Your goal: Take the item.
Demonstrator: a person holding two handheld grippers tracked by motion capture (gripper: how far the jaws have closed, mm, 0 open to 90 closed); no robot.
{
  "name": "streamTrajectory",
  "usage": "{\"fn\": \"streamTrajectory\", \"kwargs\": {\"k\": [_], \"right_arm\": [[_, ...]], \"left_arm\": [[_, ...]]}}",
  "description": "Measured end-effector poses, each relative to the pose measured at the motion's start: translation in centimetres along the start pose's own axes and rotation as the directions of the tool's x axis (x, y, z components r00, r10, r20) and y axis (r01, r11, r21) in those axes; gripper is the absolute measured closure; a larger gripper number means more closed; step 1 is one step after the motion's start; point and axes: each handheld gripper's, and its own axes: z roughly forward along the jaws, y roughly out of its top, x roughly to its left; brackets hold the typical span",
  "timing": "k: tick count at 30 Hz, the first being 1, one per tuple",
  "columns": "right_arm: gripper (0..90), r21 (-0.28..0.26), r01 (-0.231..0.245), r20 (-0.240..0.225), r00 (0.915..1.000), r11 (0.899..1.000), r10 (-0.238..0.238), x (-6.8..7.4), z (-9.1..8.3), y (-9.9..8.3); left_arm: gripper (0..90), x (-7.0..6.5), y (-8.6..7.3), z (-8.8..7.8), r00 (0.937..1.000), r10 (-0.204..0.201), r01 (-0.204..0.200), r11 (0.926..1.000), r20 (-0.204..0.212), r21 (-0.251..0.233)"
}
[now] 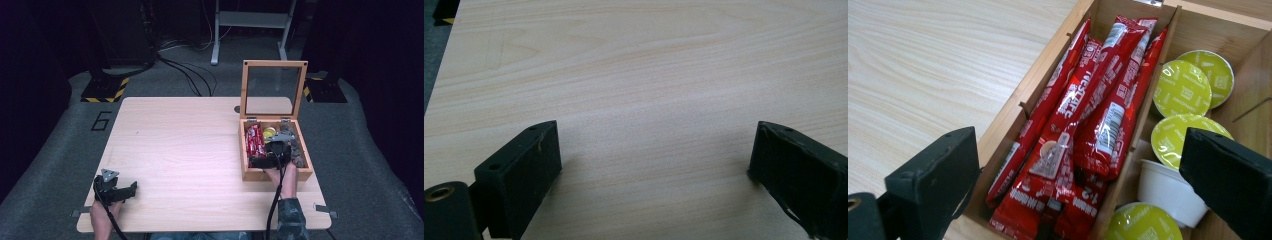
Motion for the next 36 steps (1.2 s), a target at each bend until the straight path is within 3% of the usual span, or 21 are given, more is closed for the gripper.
{"fn": "streamTrajectory", "kwargs": {"k": [2, 4, 5, 7, 9, 10, 11, 19, 36], "right_arm": [[3.9, -0.004, 0.014, -0.006, 0.9999, 1.000, -0.014, -0.2, 0.4, 0.2], [7.8, -0.002, 0.000, -0.008, 1.0000, 1.000, 0.000, -0.1, 0.7, 0.5], [14.2, -0.001, -0.005, 0.000, 1.0000, 1.000, 0.005, -0.1, 0.9, 0.7], [16.4, -0.001, -0.011, 0.006, 0.9999, 1.000, 0.011, -0.1, 1.1, 0.8], [27.7, 0.002, -0.028, 0.017, 0.9995, 1.000, 0.027, -0.2, 1.5, 1.1], [27.7, 0.002, -0.028, 0.017, 0.9995, 1.000, 0.027, -0.2, 1.5, 1.1], [35.0, 0.004, -0.037, 0.027, 0.9990, 0.999, 0.037, -0.2, 1.8, 1.2], [52.0, 0.023, -0.067, 0.060, 0.9960, 0.997, 0.066, -0.2, 2.7, 1.3], [67.9, 0.039, -0.092, 0.099, 0.9912, 0.995, 0.088, 0.0, 3.3, 1.9]], "left_arm": [[6.1, 0.0, 0.0, 0.0, 1.0000, 0.000, 0.000, 1.0000, 0.000, 0.000], [6.1, 0.0, 0.0, 0.0, 1.0000, 0.000, 0.000, 1.0000, 0.000, 0.000], [6.1, 0.0, 0.0, 0.0, 1.0000, 0.000, 0.000, 1.0000, 0.000, 0.000], [6.1, 0.0, 0.0, 0.0, 1.0000, 0.000, 0.000, 1.0000, 0.000, 0.001], [6.1, 0.0, 0.0, 0.0, 1.0000, 0.000, 0.000, 1.0000, 0.000, 0.000], [6.1, 0.0, 0.0, 0.0, 1.0000, 0.000, 0.000, 1.0000, 0.000, 0.000], [6.1, 0.0, 0.0, 0.0, 1.0000, 0.000, 0.000, 1.0000, 0.000, 0.000], [6.1, 0.0, 0.0, 0.0, 1.0000, 0.003, -0.003, 1.0000, 0.000, -0.003], [6.1, 0.1, 0.0, 0.1, 1.0000, 0.002, -0.002, 1.0000, 0.001, -0.004]]}}
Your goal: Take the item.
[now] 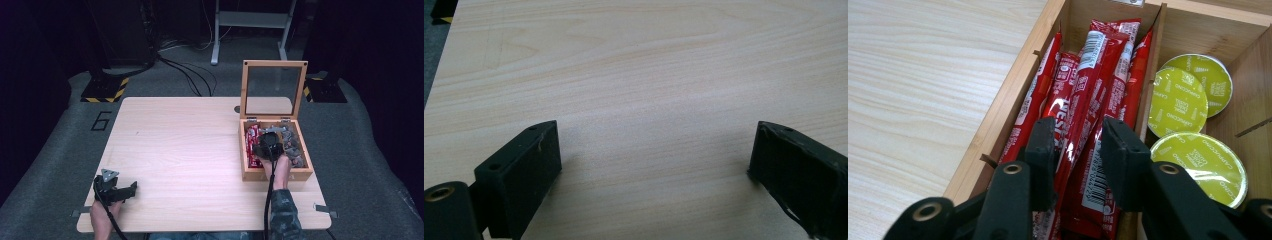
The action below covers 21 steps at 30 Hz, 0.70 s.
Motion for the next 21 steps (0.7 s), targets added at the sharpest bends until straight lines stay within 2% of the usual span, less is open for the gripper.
{"fn": "streamTrajectory", "kwargs": {"k": [7, 21], "right_arm": [[78.5, -0.031, -0.029, 0.006, 0.9996, 0.999, 0.029, -0.1, 0.0, -0.2], [82.1, -0.080, -0.048, 0.018, 0.9986, 0.996, 0.049, -0.3, -1.0, -0.4]], "left_arm": [[6.1, 0.0, 0.0, 0.0, 1.0000, -0.003, 0.003, 1.0000, 0.001, 0.004], [6.1, -0.1, 0.0, 0.0, 1.0000, -0.002, 0.002, 1.0000, 0.000, 0.003]]}}
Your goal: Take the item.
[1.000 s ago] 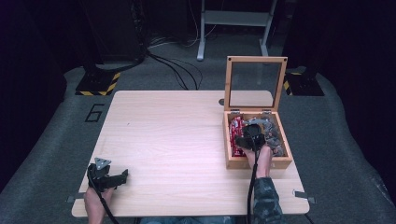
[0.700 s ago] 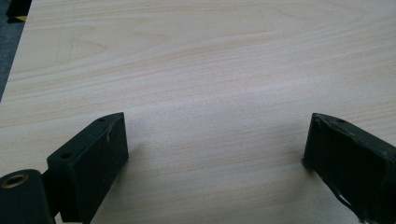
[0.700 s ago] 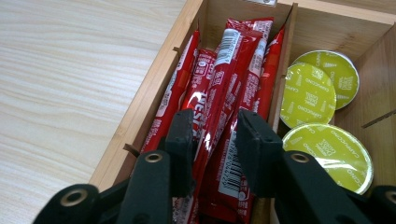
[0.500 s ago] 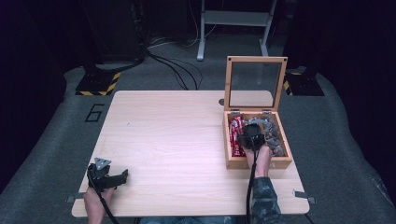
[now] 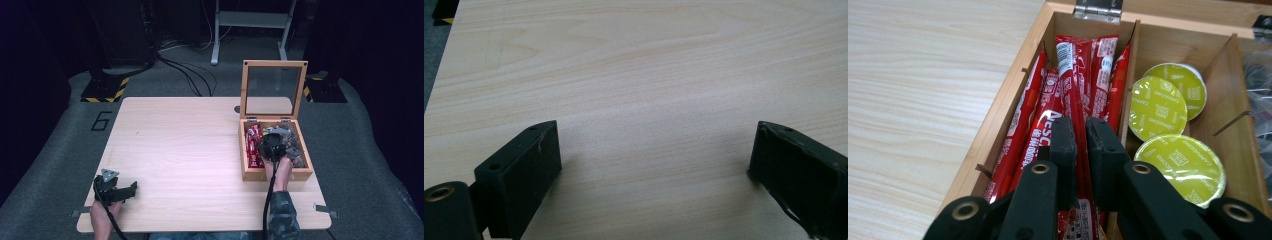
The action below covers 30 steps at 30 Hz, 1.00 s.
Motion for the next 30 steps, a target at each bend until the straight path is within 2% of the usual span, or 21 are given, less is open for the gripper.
{"fn": "streamTrajectory", "kwargs": {"k": [5, 11, 12, 19, 30], "right_arm": [[82.2, -0.032, 0.008, -0.002, 1.0000, 0.999, -0.008, 0.1, -0.9, 0.2], [82.2, -0.060, 0.025, -0.015, 0.9995, 0.998, -0.026, 1.0, -1.7, 0.8], [82.2, -0.071, 0.027, -0.029, 0.9991, 0.997, -0.029, 1.4, -1.8, 1.0], [82.1, -0.097, 0.019, -0.057, 0.9981, 0.995, -0.025, 2.4, -2.0, 1.4], [82.1, -0.112, 0.004, -0.101, 0.9948, 0.994, -0.015, 4.4, -1.1, 1.7]], "left_arm": [[6.1, 0.0, 0.0, 0.0, 1.0000, 0.000, 0.000, 1.0000, 0.000, 0.001], [6.1, -0.1, 0.0, 0.0, 1.0000, -0.006, 0.006, 1.0000, -0.001, -0.004], [6.1, -0.1, 0.0, 0.0, 1.0000, -0.006, 0.006, 1.0000, -0.001, -0.004], [6.1, -0.1, 0.0, 0.0, 1.0000, -0.006, 0.006, 1.0000, -0.001, -0.004], [6.1, 0.0, 0.0, 0.0, 1.0000, 0.000, 0.000, 1.0000, -0.001, 0.000]]}}
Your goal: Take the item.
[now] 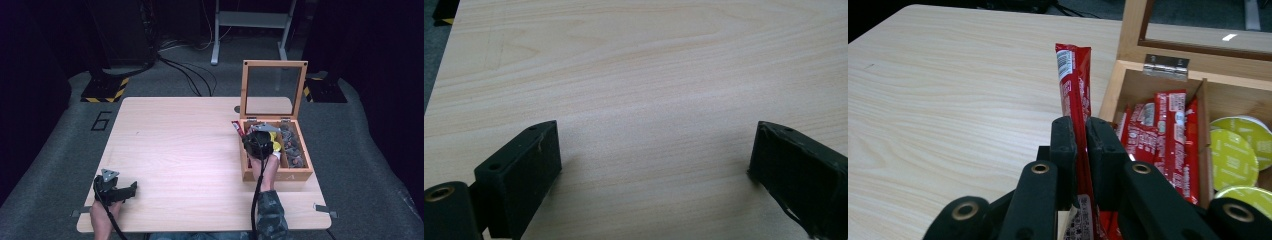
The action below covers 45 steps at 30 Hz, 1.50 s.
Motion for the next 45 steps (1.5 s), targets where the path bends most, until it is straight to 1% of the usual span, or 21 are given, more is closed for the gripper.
{"fn": "streamTrajectory", "kwargs": {"k": [2, 4, 7, 10, 12, 13, 22, 23, 29, 30, 32, 33, 34, 37, 41, 45], "right_arm": [[82.1, -0.001, 0.002, -0.011, 0.9999, 1.000, -0.002, 0.2, 0.2, 0.0], [82.1, 0.000, -0.006, -0.017, 0.9998, 1.000, 0.006, 0.6, 0.3, 0.0], [82.2, -0.005, 0.001, -0.029, 0.9996, 1.000, -0.001, 1.0, 0.5, -0.1], [82.3, 0.000, -0.009, -0.034, 0.9994, 1.000, 0.009, 1.4, 0.8, -0.2], [82.3, -0.005, 0.000, -0.045, 0.9990, 1.000, 0.000, 1.7, 1.0, -0.3], [82.3, -0.002, -0.006, -0.045, 0.9990, 1.000, 0.006, 1.8, 1.1, -0.3], [82.4, -0.006, 0.003, -0.069, 0.9976, 1.000, -0.004, 2.9, 1.6, -0.4], [82.3, -0.001, -0.006, -0.070, 0.9975, 1.000, 0.006, 3.1, 1.6, -0.4], [82.3, -0.007, -0.006, -0.082, 0.9966, 1.000, 0.006, 3.9, 2.1, -0.5], [82.3, -0.005, -0.010, -0.088, 0.9961, 1.000, 0.009, 4.2, 2.3, -0.7], [82.3, -0.003, -0.005, -0.088, 0.9961, 1.000, 0.004, 4.4, 2.5, -0.7], [82.3, -0.001, -0.010, -0.092, 0.9957, 1.000, 0.010, 4.6, 2.6, -0.8], [82.3, -0.002, -0.006, -0.096, 0.9954, 1.000, 0.006, 4.7, 2.7, -0.9], [82.3, 0.005, -0.010, -0.095, 0.9954, 1.000, 0.010, 5.3, 3.2, -1.1], [82.3, 0.013, -0.008, -0.100, 0.9950, 1.000, 0.009, 5.7, 3.8, -1.5], [82.3, 0.024, -0.018, -0.099, 0.9949, 1.000, 0.020, 5.8, 4.4, -1.8]], "left_arm": [[6.1, 0.0, 0.0, 0.0, 1.0000, -0.004, 0.004, 1.0000, 0.000, -0.004], [6.1, 0.0, 0.0, 0.0, 1.0000, -0.004, 0.004, 1.0000, 0.000, -0.004], [6.1, 0.0, 0.0, 0.0, 1.0000, -0.003, 0.003, 1.0000, -0.001, -0.004], [6.1, 0.0, 0.0, 0.0, 1.0000, -0.003, 0.003, 1.0000, -0.001, -0.004], [6.1, 0.0, 0.0, 0.0, 1.0000, -0.003, 0.003, 1.0000, 0.000, -0.004], [6.1, 0.0, 0.0, 0.0, 1.0000, -0.003, 0.003, 1.0000, 0.000, -0.004], [6.1, 0.0, 0.0, 0.0, 1.0000, -0.003, 0.003, 1.0000, 0.000, -0.004], [6.1, 0.0, 0.0, 0.0, 1.0000, -0.003, 0.003, 1.0000, 0.000, -0.004], [6.1, 0.0, 0.0, 0.0, 1.0000, 0.002, -0.002, 1.0000, 0.001, -0.001], [6.1, 0.0, 0.0, 0.0, 1.0000, 0.003, -0.003, 1.0000, 0.002, -0.001], [6.1, 0.0, 0.0, 0.0, 1.0000, 0.002, -0.002, 1.0000, 0.002, 0.000], [6.1, 0.0, 0.0, 0.0, 1.0000, 0.003, -0.003, 1.0000, 0.003, 0.000], [6.1, 0.0, 0.0, 0.0, 1.0000, 0.003, -0.003, 1.0000, 0.003, 0.000], [6.1, 0.0, 0.0, 0.0, 1.0000, 0.003, -0.003, 1.0000, 0.003, 0.000], [6.1, 0.0, 0.0, 0.0, 1.0000, 0.003, -0.003, 1.0000, 0.003, 0.000], [6.1, 0.0, 0.0, 0.0, 1.0000, 0.002, -0.002, 1.0000, 0.004, 0.000]]}}
